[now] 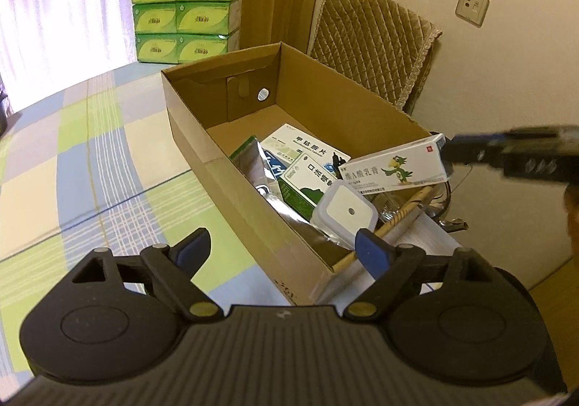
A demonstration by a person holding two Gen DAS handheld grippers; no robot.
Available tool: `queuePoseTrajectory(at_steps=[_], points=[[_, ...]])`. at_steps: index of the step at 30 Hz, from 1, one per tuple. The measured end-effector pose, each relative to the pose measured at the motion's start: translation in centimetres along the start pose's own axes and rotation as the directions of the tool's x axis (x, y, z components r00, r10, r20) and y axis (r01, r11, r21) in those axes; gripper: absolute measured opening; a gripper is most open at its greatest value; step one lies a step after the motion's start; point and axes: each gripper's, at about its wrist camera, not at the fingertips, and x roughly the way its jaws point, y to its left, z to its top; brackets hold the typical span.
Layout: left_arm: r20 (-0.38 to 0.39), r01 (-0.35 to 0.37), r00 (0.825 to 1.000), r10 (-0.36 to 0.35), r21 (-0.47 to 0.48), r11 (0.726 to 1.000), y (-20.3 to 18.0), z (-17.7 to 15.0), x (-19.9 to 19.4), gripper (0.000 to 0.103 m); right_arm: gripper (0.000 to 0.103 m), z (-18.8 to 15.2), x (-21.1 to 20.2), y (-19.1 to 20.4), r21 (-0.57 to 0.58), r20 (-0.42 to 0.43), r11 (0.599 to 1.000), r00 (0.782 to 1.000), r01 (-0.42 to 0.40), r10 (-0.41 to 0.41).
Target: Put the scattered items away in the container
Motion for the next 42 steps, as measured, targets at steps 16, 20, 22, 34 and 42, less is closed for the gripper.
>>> queuePoseTrajectory(at_steps=[16,20,22,34,42], points=[[0.004,-0.024,1.000,0.024,-0.067,0.997,0.1,-1.4,-1.3,0.089,0.029,-1.0,1.8,0.3,0.001,-0.001,1.000,1.000,0.028,-0.028],[0.032,-0.062,0.997,0.067,-0.137,0.989,-0.4,-2.4,-2.0,0.099,0.029,-1.4,0.2,0.4,0.019,0.016,0.998,0.998,0.052,-0.052],[0.036,-0.068,0.996,0.076,-0.170,0.983,-0.7,-2.9,-2.3,0.102,0.029,-1.6,-0.3,0.4,0.023,0.012,0.998,0.998,0.055,-0.055],[0.005,-0.133,0.990,0.138,-0.255,0.958,-3.1,-4.2,-4.2,0.102,0.102,-3.2,-4.6,1.5,0.014,0.049,0.997,0.996,0.074,-0.074],[-0.014,-0.197,0.979,0.203,-0.317,0.928,-5.0,-4.5,-6.2,0.102,0.103,-3.7,-6.3,2.9,-0.025,0.004,0.997,0.997,0.078,-0.078]])
